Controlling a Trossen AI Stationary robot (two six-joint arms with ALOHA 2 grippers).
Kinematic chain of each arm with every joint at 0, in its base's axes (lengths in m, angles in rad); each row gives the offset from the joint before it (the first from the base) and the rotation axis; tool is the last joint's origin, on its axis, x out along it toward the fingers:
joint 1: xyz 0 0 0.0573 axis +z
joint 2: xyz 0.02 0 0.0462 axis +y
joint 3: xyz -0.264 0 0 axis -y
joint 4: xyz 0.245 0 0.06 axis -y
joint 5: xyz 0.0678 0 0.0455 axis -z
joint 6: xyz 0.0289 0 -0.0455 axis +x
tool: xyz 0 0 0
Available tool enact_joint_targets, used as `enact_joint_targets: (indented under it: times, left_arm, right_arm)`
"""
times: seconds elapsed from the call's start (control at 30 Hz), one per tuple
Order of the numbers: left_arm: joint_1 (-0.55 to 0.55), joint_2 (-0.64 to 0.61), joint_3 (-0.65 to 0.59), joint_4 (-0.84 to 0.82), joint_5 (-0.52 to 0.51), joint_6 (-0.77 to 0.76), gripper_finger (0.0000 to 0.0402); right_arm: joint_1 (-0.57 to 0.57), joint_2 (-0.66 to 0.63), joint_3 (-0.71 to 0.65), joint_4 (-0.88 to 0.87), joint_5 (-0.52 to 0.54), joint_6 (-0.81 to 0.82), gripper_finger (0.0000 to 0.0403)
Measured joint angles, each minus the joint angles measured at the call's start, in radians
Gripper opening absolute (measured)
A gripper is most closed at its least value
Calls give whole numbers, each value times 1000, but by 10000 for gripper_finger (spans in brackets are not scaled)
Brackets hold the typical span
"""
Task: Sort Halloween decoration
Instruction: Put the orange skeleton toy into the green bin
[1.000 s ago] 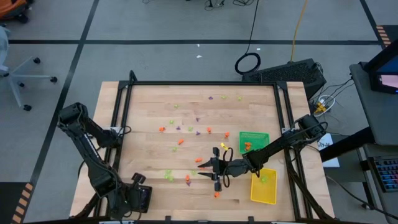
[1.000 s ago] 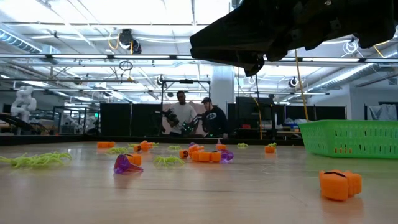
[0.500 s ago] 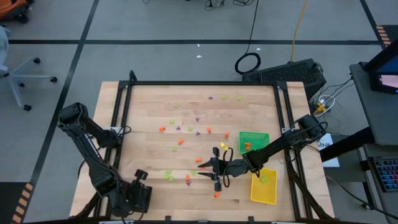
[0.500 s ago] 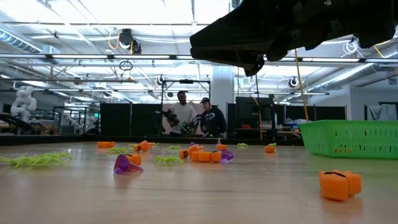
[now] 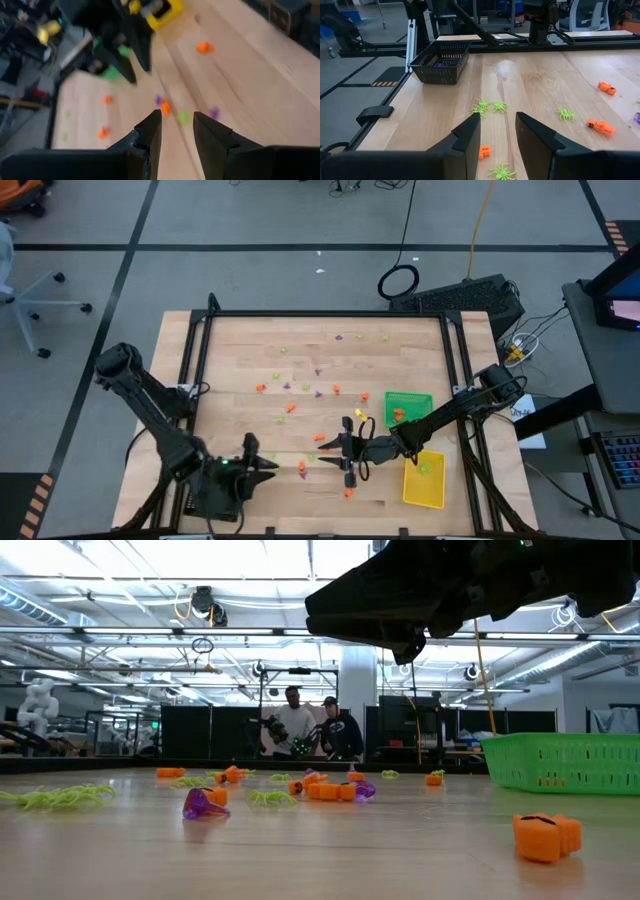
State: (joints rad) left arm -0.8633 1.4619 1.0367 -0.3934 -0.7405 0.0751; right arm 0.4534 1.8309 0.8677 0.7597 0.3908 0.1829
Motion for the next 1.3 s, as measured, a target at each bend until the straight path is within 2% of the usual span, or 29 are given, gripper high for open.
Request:
enact_joint_targets:
  times: [0.17,0.3,0.5,0.8,0.9,1.17,1.3]
  left_arm:
    - [129,-24,-37,228,186,212,111]
    - [232,-50,-88,307,307,246,111]
    - [324,-134,-231,354,314,184,111]
    - [331,-300,-486,584,321,103,111]
    - [331,-329,-536,646,318,91,111]
    - [332,-331,-545,657,291,81,111]
    - [332,-315,-546,677,311,27,111]
  right_arm:
    - [0,0,0,0,0,0,110]
    - [0,0,0,0,0,14,110]
    - [0,0,0,-1,1,15,110]
    - [0,-9,14,-47,83,67,110]
    - [-2,-11,75,-200,84,87,110]
    - [-9,-11,336,-875,79,259,110]
    - [-15,-11,409,-1020,60,287,110]
